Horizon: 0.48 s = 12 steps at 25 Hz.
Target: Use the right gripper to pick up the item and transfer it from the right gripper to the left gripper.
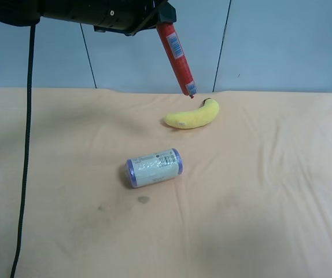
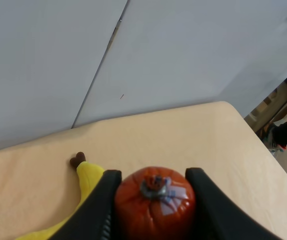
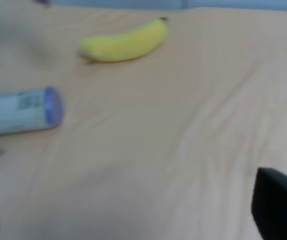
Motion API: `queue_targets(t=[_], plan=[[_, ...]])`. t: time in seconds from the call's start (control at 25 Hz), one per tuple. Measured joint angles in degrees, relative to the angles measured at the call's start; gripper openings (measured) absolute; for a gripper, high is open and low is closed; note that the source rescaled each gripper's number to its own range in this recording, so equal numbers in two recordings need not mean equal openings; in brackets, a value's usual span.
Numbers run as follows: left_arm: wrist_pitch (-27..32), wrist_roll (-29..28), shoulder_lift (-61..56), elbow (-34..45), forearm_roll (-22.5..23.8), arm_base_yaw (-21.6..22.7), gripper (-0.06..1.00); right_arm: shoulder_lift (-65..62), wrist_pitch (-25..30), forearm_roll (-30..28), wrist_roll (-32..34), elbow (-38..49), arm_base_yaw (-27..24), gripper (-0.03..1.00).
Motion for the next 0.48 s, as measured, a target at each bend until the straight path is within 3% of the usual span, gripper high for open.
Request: queue_targets(t=[0.28, 0.48], plan=[[0.0, 0.0, 0.0, 0.0, 0.0, 0.0, 0.0, 0.0, 0.0, 0.0, 0.0, 0.0, -13.65, 1.0], [0.0, 0.0, 0.0, 0.0, 0.0, 0.0, 0.0, 0.0, 0.0, 0.0, 0.0, 0.0, -17.94, 1.0]])
